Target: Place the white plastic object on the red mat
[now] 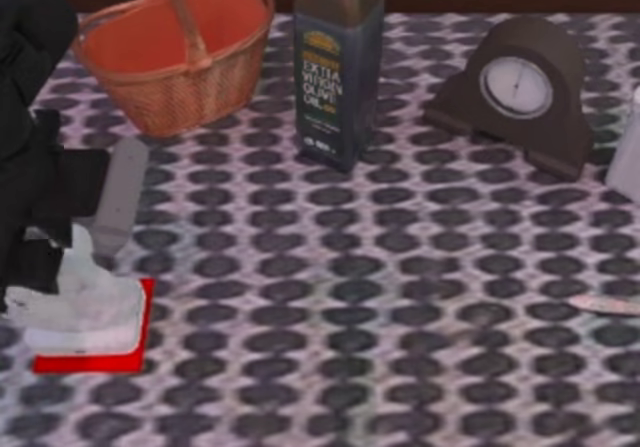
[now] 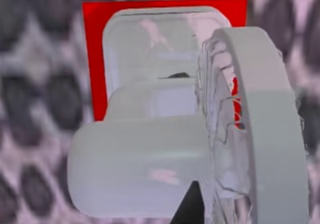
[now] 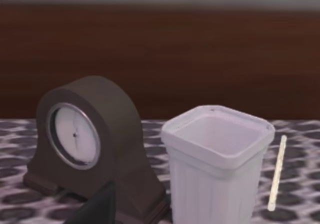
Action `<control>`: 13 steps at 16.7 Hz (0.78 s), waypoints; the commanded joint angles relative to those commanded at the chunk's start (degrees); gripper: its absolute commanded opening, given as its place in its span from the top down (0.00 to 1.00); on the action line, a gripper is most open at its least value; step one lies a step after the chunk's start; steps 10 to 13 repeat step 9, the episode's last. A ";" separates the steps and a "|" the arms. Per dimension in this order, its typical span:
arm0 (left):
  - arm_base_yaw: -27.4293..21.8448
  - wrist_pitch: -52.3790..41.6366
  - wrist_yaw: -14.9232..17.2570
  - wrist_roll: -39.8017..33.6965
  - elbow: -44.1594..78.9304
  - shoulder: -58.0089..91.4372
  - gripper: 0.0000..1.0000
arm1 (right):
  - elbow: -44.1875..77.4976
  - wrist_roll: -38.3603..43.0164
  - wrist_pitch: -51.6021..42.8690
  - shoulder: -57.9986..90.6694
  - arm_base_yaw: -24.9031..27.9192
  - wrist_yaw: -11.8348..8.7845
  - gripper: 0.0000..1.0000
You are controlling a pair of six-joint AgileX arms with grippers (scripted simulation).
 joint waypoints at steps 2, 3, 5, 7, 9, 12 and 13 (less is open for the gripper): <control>0.00 0.00 0.00 0.00 0.00 0.00 0.10 | 0.00 0.00 0.00 0.00 0.00 0.00 0.00; 0.00 0.00 0.00 0.00 0.00 0.00 0.02 | 0.00 0.00 0.00 0.00 0.00 0.00 0.00; 0.00 0.00 0.00 0.00 0.00 0.00 0.00 | 0.00 0.00 0.00 0.00 0.00 0.00 0.00; 0.00 0.00 0.00 0.00 0.00 0.00 0.00 | 0.00 0.00 0.00 0.00 0.00 0.00 0.00; 0.00 0.00 0.00 0.00 0.00 0.00 0.00 | 0.00 0.00 0.00 0.00 0.00 0.00 0.00; 0.00 0.00 0.00 0.00 0.00 0.00 0.00 | 0.00 0.00 0.00 0.00 0.00 0.00 0.00; 0.00 0.00 0.00 0.00 0.00 0.00 0.00 | 0.00 0.00 0.00 0.00 0.00 0.00 0.00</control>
